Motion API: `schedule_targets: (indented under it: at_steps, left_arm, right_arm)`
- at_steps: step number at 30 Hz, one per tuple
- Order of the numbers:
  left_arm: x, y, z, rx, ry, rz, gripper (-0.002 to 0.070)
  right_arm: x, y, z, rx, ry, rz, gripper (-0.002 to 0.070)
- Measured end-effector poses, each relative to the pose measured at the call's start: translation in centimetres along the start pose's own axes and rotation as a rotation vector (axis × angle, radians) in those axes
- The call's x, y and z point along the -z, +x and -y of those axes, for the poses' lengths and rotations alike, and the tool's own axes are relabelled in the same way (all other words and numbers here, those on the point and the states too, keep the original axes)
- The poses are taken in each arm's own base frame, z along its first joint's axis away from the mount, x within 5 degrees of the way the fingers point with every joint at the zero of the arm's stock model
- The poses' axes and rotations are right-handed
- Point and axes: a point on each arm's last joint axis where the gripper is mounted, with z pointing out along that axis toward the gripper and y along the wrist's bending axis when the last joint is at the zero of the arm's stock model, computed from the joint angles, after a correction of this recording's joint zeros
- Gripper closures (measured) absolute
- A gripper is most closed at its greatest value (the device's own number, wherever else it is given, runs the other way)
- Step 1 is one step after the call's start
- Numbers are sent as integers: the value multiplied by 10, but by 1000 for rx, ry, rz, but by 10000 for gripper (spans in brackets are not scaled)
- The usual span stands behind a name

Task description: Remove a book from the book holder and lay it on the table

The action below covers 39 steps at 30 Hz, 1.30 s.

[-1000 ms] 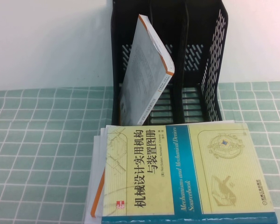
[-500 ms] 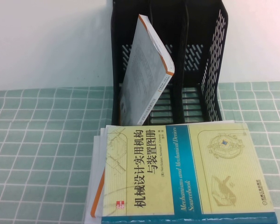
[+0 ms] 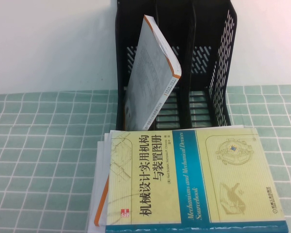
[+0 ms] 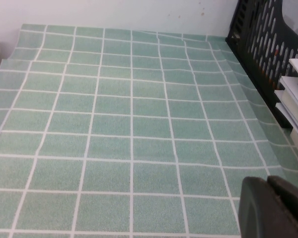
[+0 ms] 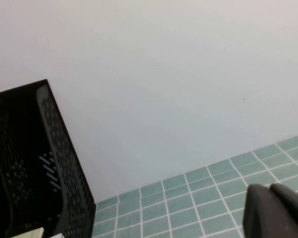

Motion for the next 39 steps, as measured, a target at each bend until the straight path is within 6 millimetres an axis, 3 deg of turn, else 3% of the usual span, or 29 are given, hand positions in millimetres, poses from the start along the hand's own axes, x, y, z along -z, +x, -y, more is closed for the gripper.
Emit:
schedule_targets:
  at_steps: [29,33,36,39]
  left_arm:
    - [0,0,0,-2,-1,0,677]
    - [0,0,0,-2,-1,0,677]
    - [0,0,0,-2,-1,0,677]
    - [0,0,0,-4,-1,0,678]
  right_arm:
    - [0,0,-1,72,-14,0,678]
    - [2,-18,-7,97,-41,77,678]
    - [5,-30,-16,204,-101,156,678]
    - [6,-27,-26,458,-194,145,678]
